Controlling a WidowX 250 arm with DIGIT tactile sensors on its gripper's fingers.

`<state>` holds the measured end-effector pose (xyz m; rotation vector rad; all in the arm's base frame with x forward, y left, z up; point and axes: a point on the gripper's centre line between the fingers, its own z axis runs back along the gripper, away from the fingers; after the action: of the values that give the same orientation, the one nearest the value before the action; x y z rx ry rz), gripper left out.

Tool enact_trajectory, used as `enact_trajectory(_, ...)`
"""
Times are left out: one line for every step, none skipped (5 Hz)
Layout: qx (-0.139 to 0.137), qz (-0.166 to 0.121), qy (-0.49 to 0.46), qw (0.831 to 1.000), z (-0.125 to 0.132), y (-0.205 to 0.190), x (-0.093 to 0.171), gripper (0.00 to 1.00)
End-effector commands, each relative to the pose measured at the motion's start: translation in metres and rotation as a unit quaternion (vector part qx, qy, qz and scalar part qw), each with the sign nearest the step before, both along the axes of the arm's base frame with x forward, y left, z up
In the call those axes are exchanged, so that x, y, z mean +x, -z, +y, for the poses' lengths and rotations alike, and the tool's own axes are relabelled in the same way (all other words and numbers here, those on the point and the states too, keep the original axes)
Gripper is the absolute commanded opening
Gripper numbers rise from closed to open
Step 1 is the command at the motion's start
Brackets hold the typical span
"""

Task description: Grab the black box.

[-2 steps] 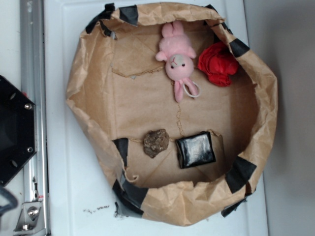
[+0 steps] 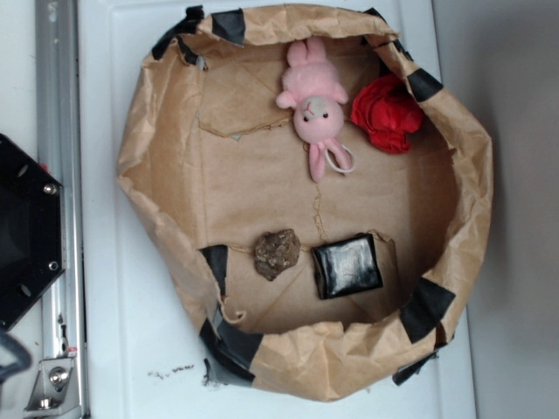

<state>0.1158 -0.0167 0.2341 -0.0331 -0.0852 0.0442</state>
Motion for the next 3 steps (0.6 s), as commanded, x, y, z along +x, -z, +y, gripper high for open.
enact_trajectory(-0.028, -0.077, -0.037, 0.996, -0.024, -0.013, 0.029, 1.0)
enact_trajectory(-0.039, -0.071, -0.037, 0.996, -0.02, -0.001, 0.048, 1.0)
enact_trajectory(-0.027, -0.06, -0.046, 0.997, -0.008, 0.027, 0.074, 1.0)
